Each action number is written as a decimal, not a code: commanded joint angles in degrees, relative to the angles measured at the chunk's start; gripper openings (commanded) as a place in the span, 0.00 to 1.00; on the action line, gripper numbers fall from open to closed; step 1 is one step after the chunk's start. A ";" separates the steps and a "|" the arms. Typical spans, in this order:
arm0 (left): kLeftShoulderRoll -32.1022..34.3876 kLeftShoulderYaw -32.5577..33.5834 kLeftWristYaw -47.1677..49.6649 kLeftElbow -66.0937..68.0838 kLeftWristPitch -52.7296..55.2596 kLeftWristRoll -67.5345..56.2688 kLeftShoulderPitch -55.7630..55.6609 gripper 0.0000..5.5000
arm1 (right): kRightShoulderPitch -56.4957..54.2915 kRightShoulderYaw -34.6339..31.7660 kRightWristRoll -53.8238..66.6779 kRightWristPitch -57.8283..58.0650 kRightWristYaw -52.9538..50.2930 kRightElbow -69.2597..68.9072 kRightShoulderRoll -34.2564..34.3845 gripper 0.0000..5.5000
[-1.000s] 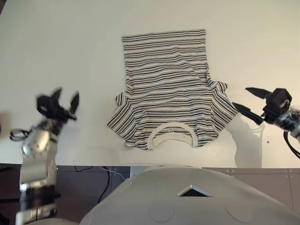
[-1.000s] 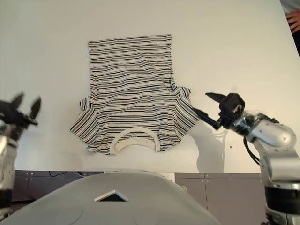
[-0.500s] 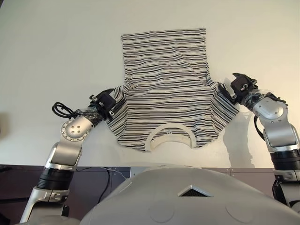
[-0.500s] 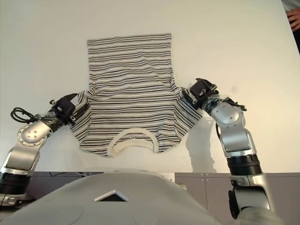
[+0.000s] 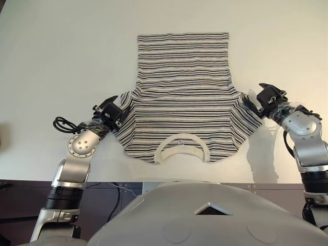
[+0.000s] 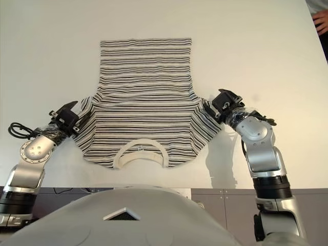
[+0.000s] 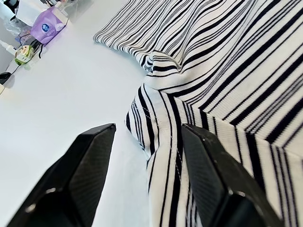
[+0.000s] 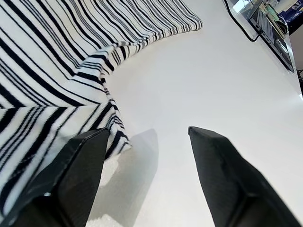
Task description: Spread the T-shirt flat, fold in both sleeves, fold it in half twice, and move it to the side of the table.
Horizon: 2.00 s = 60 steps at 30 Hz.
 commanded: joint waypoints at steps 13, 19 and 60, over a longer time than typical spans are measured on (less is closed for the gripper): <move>-2.86 4.79 -0.54 2.54 5.92 -4.36 -6.67 0.47 | -32.96 11.49 -6.90 -5.94 -5.70 52.45 14.32 0.56; -5.24 6.73 3.75 4.08 2.22 -1.78 -4.07 0.47 | -31.72 10.57 -6.68 -8.98 -6.83 52.13 14.20 0.56; 21.47 -8.67 3.51 20.37 -40.26 37.34 1.13 0.52 | -5.10 -2.78 -2.64 -5.16 -22.15 -1.63 21.94 0.56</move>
